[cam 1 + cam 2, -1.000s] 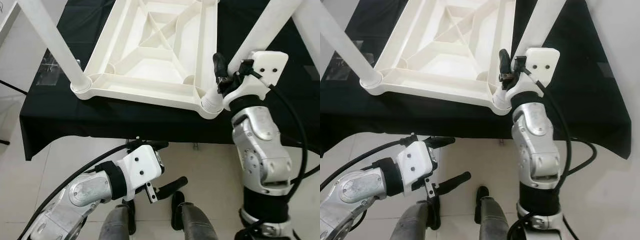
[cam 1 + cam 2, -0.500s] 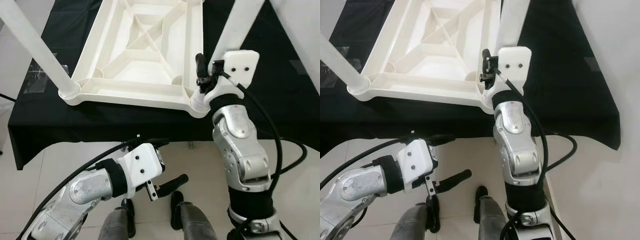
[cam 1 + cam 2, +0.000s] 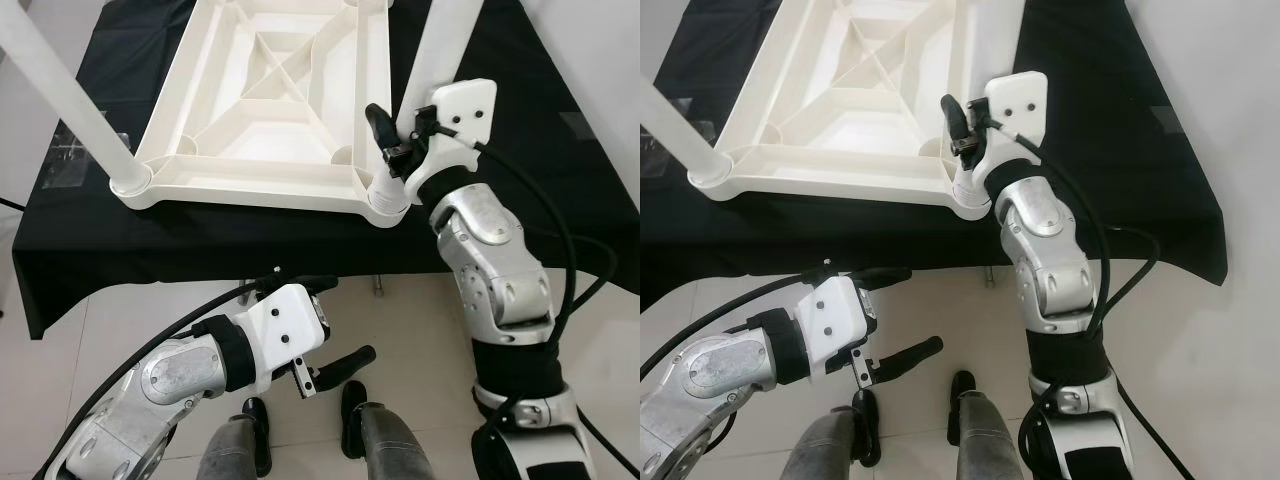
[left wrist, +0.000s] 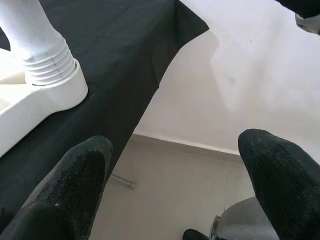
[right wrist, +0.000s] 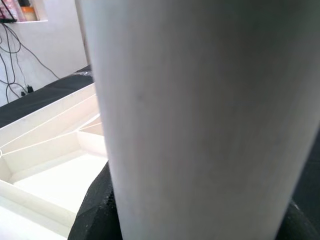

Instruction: Building children table

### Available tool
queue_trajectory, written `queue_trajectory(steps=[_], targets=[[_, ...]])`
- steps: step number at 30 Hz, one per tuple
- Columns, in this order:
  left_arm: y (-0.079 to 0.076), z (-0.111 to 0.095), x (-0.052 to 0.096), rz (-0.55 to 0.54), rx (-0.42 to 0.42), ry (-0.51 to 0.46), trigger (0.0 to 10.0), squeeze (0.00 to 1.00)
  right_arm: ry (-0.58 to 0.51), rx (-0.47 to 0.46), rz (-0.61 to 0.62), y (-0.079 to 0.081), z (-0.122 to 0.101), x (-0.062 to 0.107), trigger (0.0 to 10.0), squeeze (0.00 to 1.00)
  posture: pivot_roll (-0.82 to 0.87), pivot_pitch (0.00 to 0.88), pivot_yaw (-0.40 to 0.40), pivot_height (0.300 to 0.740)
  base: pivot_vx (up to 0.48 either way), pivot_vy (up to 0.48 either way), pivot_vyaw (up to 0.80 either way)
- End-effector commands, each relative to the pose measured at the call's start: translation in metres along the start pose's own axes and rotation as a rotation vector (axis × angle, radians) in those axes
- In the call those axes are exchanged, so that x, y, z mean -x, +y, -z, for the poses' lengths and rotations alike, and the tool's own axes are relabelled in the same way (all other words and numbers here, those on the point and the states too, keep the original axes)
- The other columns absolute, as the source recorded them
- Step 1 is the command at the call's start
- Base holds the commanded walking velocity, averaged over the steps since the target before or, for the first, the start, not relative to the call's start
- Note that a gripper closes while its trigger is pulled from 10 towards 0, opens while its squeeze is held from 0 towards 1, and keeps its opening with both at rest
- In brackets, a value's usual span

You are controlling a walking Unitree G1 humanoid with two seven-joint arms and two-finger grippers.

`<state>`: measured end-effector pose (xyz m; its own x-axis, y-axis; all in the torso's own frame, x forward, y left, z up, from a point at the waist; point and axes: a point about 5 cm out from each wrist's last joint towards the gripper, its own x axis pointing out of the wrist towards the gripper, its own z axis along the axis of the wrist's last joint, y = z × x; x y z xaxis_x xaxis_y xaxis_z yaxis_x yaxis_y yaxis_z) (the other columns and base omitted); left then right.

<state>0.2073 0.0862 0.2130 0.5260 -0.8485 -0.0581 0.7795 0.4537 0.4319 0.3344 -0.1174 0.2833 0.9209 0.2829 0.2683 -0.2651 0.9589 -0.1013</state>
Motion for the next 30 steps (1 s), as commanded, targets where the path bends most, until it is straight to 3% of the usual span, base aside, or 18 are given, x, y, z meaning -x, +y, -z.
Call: queue_trajectory(steps=[1, 9, 12, 15, 17, 19, 20, 21, 23, 25, 27, 29, 30], targets=[[-0.005, 0.001, -0.001, 0.018, 0.009, -0.006, 10.0, 0.00, 0.256, -0.069, -0.011, 0.000, 0.056, 0.008, 10.0, 0.00, 0.03, 0.397, -0.011, 0.740, 0.000, 0.000, 0.00], [0.017, -0.012, 0.003, -0.043, -0.025, -0.051, 10.0, 0.00, 0.271, -0.087, 0.012, -0.003, 0.059, 0.007, 10.0, 0.00, 0.04, 0.391, -0.009, 0.740, 0.000, 0.000, 0.00], [0.045, -0.035, 0.008, -0.121, -0.059, -0.138, 10.0, 0.00, 0.265, -0.113, 0.050, -0.002, 0.062, 0.009, 10.0, 0.00, 0.04, 0.388, -0.008, 0.740, 0.000, 0.000, 0.00], [0.058, -0.047, 0.011, -0.148, -0.064, -0.190, 10.0, 0.00, 0.257, -0.126, 0.042, 0.002, 0.062, 0.010, 10.0, 0.00, 0.04, 0.384, -0.010, 0.740, 0.000, 0.000, 0.00], [0.077, -0.070, 0.017, -0.177, -0.068, -0.292, 10.0, 0.00, 0.246, -0.135, 0.023, 0.008, 0.064, 0.012, 10.0, 0.00, 0.04, 0.381, -0.007, 0.740, 0.000, 0.000, 0.00], [0.077, -0.070, 0.017, -0.177, -0.068, -0.292, 10.0, 0.00, 0.246, -0.135, 0.023, 0.008, 0.064, 0.012, 10.0, 0.00, 0.04, 0.381, -0.007, 0.740, 0.000, 0.000, 0.00], [0.086, -0.083, 0.020, -0.183, -0.060, -0.351, 10.0, 0.00, 0.244, -0.133, 0.014, 0.011, 0.064, 0.013, 10.0, 0.00, 0.04, 0.375, -0.007, 0.740, 0.000, 0.000, 0.00], [0.086, -0.083, 0.020, -0.183, -0.060, -0.351, 10.0, 0.00, 0.244, -0.133, 0.014, 0.011, 0.064, 0.013, 10.0, 0.00, 0.04, 0.375, -0.007, 0.740, 0.000, 0.000, 0.00], [0.106, -0.108, 0.024, -0.161, -0.042, -0.459, 10.0, 0.00, 0.185, -0.098, -0.052, 0.021, 0.057, 0.012, 10.0, 0.00, 0.05, 0.363, -0.005, 0.740, 0.000, 0.000, 0.00], [0.114, -0.117, 0.024, -0.140, -0.039, -0.487, 10.0, 0.00, 0.168, -0.096, -0.072, 0.026, 0.055, 0.012, 10.0, 0.00, 0.05, 0.355, -0.003, 0.740, 0.000, 0.000, 0.00], [0.120, -0.122, 0.022, -0.122, -0.034, -0.499, 10.0, 0.00, 0.160, -0.096, -0.083, 0.029, 0.054, 0.012, 10.0, 0.00, 0.05, 0.355, -0.003, 0.740, 0.000, 0.000, 0.00], [0.142, -0.130, 0.009, -0.071, -0.008, -0.501, 10.0, 0.00, 0.161, -0.098, -0.094, 0.034, 0.055, 0.011, 10.0, 0.00, 0.06, 0.337, 0.000, 0.740, 0.000, 0.000, 0.00], [0.142, -0.130, 0.009, -0.071, -0.008, -0.501, 10.0, 0.00, 0.161, -0.098, -0.094, 0.034, 0.055, 0.011, 10.0, 0.00, 0.06, 0.337, 0.000, 0.740, 0.000, 0.000, 0.00]])
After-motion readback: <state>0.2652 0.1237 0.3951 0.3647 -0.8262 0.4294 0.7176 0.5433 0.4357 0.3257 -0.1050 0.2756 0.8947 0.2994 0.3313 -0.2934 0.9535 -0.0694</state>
